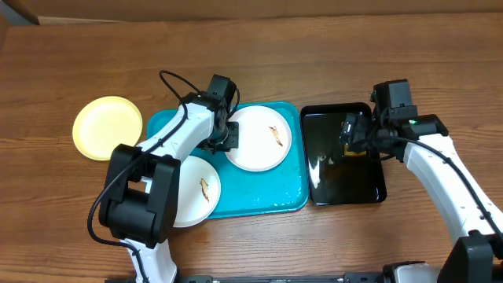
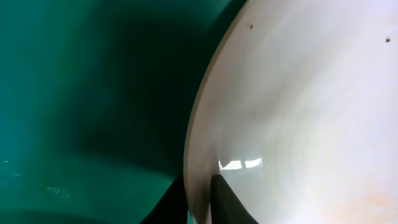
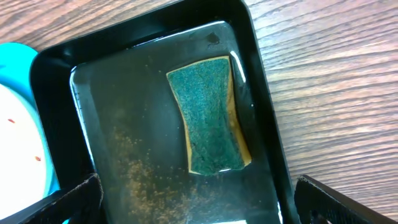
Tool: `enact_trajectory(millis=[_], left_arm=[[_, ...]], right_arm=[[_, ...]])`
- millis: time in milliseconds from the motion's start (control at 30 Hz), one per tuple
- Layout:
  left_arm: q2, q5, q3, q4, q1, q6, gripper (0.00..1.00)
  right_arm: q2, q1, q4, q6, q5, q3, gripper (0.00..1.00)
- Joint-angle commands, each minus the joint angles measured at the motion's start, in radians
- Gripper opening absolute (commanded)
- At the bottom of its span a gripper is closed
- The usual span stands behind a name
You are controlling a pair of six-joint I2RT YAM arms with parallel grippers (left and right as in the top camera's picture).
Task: Clean dirty plates on tray and stack at the side
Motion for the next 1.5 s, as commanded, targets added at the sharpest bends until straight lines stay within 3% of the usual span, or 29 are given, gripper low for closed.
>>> enact_trajectory(millis=[0, 300, 500, 933, 1233, 1467], left_arm=[[0.002, -0.044, -0.009, -0.016, -0.005, 0.023, 0.15], [0.002, -0.040, -0.009, -0.020, -0.005, 0.022, 0.13], [0.002, -0.020, -0.009, -0.031, -0.005, 0.022, 0.05], [0.002, -0.021, -0.010, -0.014, -0.005, -0.013, 0.04], [0.002, -0.022, -0.045, 0.027, -0.005, -0.119, 0.04], [0.002, -0.021, -0.064, 0.045, -0.005, -0.129, 0.04]], right_arm=[[-0.021, 0.001, -0.001, 0.000, 0.052, -0.006, 1.00], [-0.021, 0.001, 0.014, -0.001, 0.015, -0.035, 0.98], [-0.021, 0.001, 0.118, -0.019, -0.004, -0.138, 1.00], [-0.021, 0.001, 0.188, -0.119, -0.158, -0.154, 1.00], [-0.021, 0.006, 0.183, -0.121, -0.060, -0.154, 0.89], [-0.018, 0.055, 0.195, -0.121, 0.001, -0.154, 0.78]])
